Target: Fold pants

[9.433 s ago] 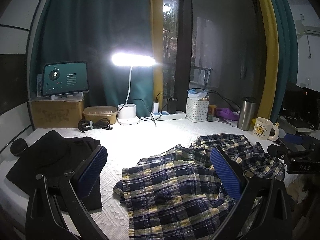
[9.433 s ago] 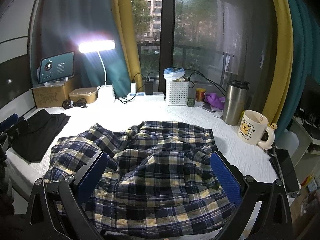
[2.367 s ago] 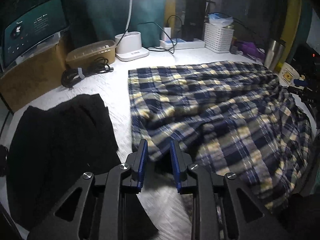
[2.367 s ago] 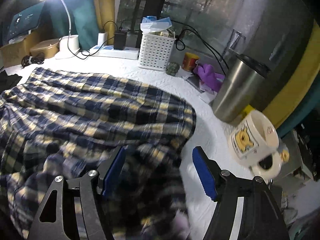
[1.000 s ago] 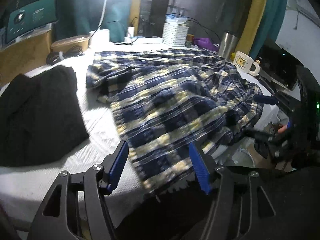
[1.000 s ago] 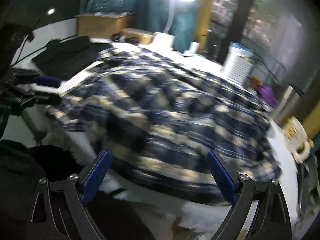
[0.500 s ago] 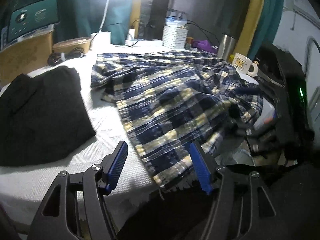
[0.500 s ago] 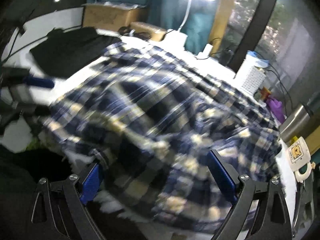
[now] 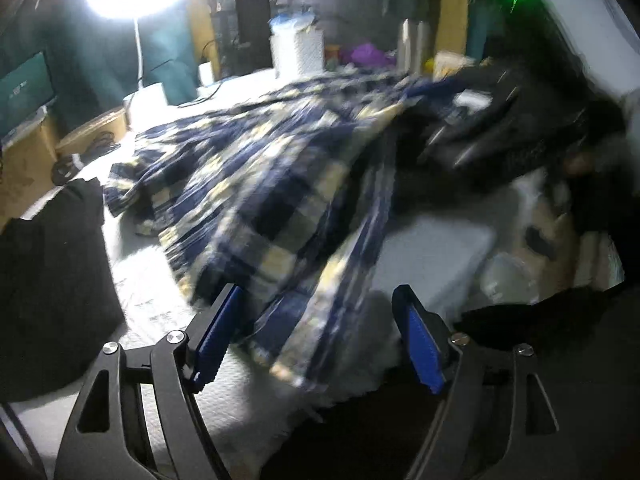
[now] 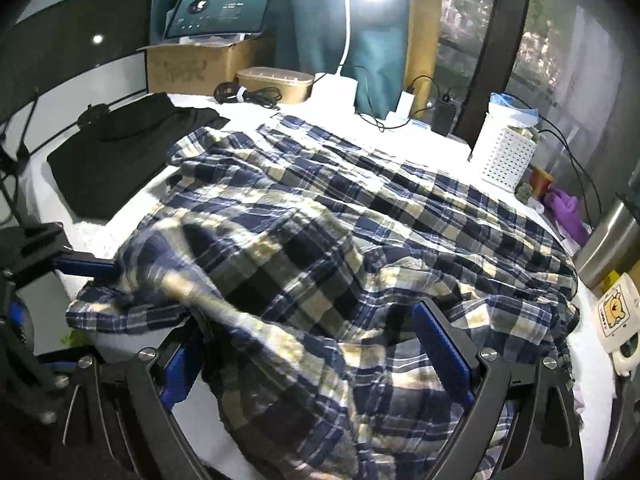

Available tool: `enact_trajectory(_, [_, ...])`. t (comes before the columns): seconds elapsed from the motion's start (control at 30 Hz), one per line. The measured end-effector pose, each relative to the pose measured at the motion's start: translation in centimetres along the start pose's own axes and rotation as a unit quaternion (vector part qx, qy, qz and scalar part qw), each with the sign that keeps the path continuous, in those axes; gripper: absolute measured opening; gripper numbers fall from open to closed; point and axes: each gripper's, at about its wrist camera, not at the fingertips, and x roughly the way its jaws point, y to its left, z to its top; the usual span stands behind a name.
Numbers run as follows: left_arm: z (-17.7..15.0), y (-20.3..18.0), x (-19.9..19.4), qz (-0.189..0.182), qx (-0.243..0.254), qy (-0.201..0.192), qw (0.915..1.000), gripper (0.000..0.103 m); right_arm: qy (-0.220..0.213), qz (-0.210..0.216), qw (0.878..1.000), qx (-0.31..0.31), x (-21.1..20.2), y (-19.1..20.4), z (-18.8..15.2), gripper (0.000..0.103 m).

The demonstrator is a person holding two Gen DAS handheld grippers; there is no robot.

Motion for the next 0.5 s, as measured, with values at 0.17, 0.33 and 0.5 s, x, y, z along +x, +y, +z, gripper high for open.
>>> enact_trajectory(0.17, [0.6, 1.7, -0.9, 0.012, -0.026, -0.017, 0.9994, 0.011, -0.007, 0.001, 1.0, 0.003, -0.9, -0.7, -0.6, 0.097])
enact_trajectory(0.33, [2.8, 2.6, -4.8, 0.014, -0.039, -0.081, 0.9958, 0.008, -0.019, 0.002, 1.0, 0.009, -2.9, -0.6, -2.5, 0.097])
enact_trajectory(0.5, [5.6, 3.6, -8.2, 0.009, -0.066, -0.134, 0.9888, 0.008, -0.037, -0.045, 0.998, -0.018, -5.0, 1.2, -5.3, 0.097])
